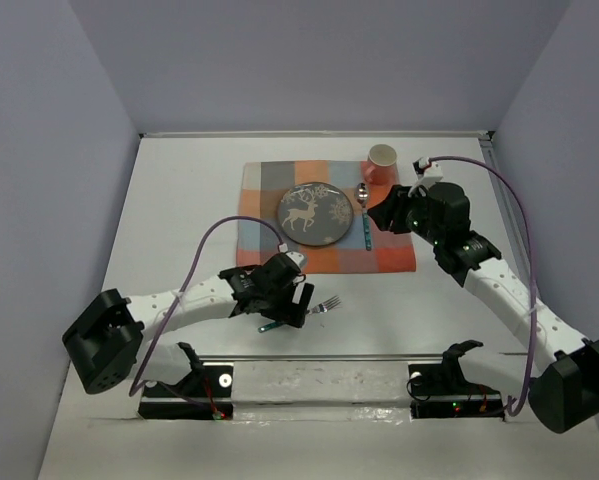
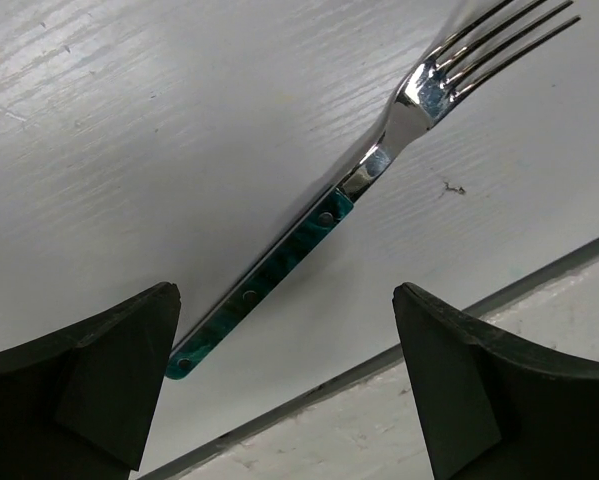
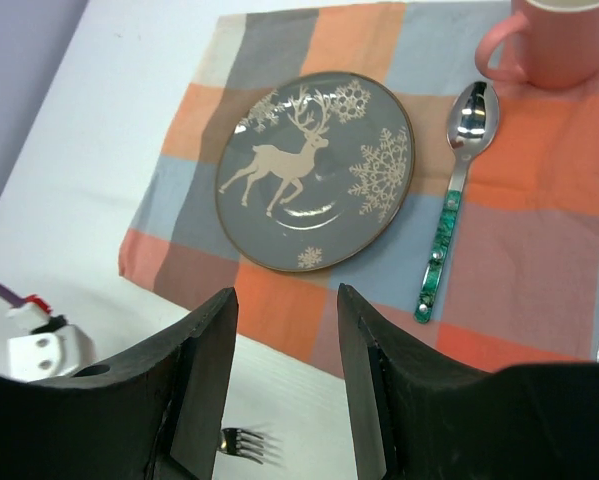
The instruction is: Set the dinner table for one person
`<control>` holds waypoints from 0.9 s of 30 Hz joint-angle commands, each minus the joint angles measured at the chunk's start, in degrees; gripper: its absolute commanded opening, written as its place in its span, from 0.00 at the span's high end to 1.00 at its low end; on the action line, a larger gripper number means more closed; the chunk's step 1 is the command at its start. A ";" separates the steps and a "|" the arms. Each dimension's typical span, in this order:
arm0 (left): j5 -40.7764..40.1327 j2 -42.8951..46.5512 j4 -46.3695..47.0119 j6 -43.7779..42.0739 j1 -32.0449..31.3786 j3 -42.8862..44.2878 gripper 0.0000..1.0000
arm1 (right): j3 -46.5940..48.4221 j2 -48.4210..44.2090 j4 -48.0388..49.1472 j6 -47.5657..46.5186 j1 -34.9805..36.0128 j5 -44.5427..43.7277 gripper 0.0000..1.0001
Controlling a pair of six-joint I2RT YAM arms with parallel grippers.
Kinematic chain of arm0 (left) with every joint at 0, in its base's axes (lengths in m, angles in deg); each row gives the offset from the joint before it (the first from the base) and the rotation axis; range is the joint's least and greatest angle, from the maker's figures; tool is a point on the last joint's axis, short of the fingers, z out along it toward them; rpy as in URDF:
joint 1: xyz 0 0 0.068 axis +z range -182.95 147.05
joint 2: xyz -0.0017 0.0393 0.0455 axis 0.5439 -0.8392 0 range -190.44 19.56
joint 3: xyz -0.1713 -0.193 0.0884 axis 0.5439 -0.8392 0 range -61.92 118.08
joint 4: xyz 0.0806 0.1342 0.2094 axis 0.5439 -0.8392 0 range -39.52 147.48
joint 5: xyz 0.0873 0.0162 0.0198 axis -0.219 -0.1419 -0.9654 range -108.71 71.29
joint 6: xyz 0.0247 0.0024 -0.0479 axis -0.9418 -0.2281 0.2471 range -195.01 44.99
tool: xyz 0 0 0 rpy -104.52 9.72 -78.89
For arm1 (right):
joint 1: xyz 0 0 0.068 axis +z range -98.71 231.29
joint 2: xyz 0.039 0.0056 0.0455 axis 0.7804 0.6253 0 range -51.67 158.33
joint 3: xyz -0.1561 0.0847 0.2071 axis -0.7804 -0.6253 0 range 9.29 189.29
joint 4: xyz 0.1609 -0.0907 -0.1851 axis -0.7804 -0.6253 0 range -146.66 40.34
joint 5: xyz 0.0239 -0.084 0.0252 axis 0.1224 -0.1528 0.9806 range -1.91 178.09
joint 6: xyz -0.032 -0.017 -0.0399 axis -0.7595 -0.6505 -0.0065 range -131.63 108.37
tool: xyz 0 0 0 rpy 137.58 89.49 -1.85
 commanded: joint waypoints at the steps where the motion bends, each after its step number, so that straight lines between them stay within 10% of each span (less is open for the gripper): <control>1: -6.06 -3.50 -0.25 -0.96 -2.29 2.66 0.01 | -1.24 -3.99 -0.31 -0.80 -0.11 1.26 0.49; 12: -5.98 -9.57 1.42 -2.02 -5.72 2.04 0.09 | -2.56 -6.11 -0.05 -0.54 -0.11 2.67 0.49; 27: -9.30 -17.74 2.39 -2.64 -13.01 2.31 0.76 | -0.63 -6.81 0.84 0.61 -0.11 2.24 0.50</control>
